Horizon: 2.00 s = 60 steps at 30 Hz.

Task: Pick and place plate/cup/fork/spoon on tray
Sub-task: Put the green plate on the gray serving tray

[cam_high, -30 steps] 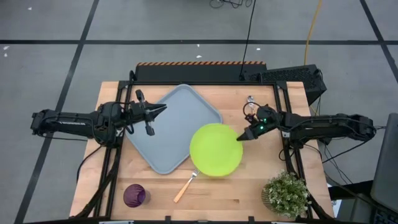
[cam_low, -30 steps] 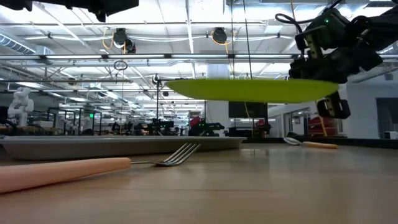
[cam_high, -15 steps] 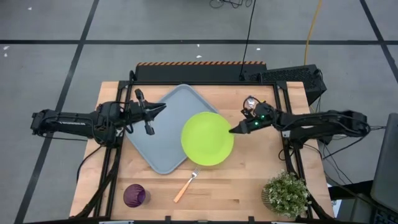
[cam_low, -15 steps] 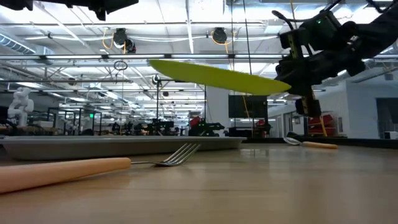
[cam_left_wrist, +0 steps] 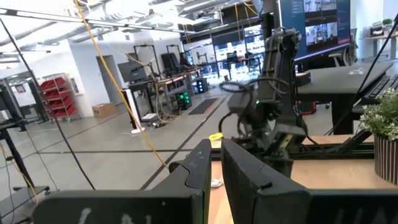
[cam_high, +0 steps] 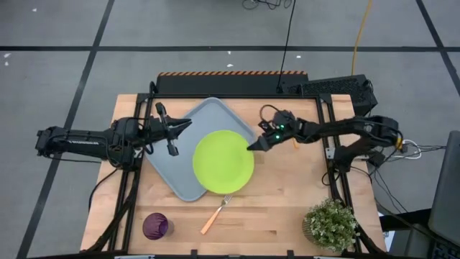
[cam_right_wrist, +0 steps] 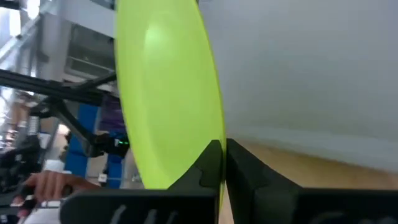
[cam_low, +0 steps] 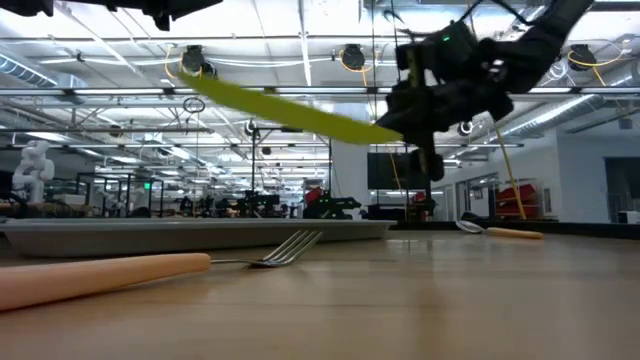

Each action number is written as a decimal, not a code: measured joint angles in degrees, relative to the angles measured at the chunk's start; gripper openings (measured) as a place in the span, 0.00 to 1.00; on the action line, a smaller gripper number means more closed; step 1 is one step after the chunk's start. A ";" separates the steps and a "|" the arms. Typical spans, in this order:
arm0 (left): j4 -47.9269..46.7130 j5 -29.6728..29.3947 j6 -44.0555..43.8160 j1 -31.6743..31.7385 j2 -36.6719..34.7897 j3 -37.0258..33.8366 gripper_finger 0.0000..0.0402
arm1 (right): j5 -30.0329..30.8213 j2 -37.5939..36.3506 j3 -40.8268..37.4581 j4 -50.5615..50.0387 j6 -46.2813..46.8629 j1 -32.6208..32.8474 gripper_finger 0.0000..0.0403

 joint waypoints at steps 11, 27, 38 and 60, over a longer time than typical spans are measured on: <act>-1.61 0.04 0.26 -1.67 -1.86 -0.02 0.10 | -6.77 13.65 10.80 -2.07 -2.18 -3.39 0.00; -7.28 -0.02 0.68 -3.99 -5.56 -0.02 0.10 | -9.45 26.43 28.66 -8.97 -5.98 -7.43 0.00; -12.09 -0.06 0.59 -4.01 -6.17 -0.02 0.10 | -7.75 31.64 32.41 -10.69 -6.86 -7.63 0.00; -18.71 -0.04 -1.11 -6.96 -12.37 -0.02 0.10 | 4.82 31.59 32.41 -14.29 -5.29 -6.58 0.00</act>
